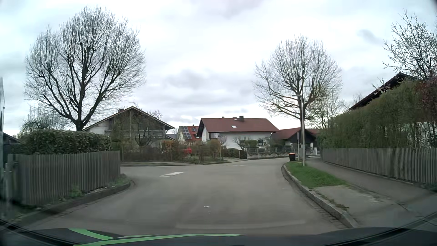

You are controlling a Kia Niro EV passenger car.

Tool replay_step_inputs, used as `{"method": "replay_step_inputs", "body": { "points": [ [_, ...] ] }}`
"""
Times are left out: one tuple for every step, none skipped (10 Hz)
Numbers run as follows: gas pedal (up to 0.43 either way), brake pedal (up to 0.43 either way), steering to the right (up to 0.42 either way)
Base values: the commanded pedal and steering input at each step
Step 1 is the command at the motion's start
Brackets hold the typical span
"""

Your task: Follow the waypoints while adhering to traffic rules and regulations

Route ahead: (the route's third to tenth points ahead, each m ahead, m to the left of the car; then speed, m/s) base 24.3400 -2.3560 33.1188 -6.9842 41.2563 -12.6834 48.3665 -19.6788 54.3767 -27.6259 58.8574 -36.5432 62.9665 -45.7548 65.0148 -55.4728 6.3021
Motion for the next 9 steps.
{"method": "replay_step_inputs", "body": {
  "points": [
    [0.087,0.0,0.064],
    [0.087,0.0,0.061],
    [0.087,0.0,0.058],
    [0.087,0.0,0.056],
    [0.087,0.0,0.056],
    [0.087,0.0,0.056],
    [0.087,0.0,0.055],
    [0.087,0.0,0.051],
    [0.087,0.0,0.049]
  ]
}}
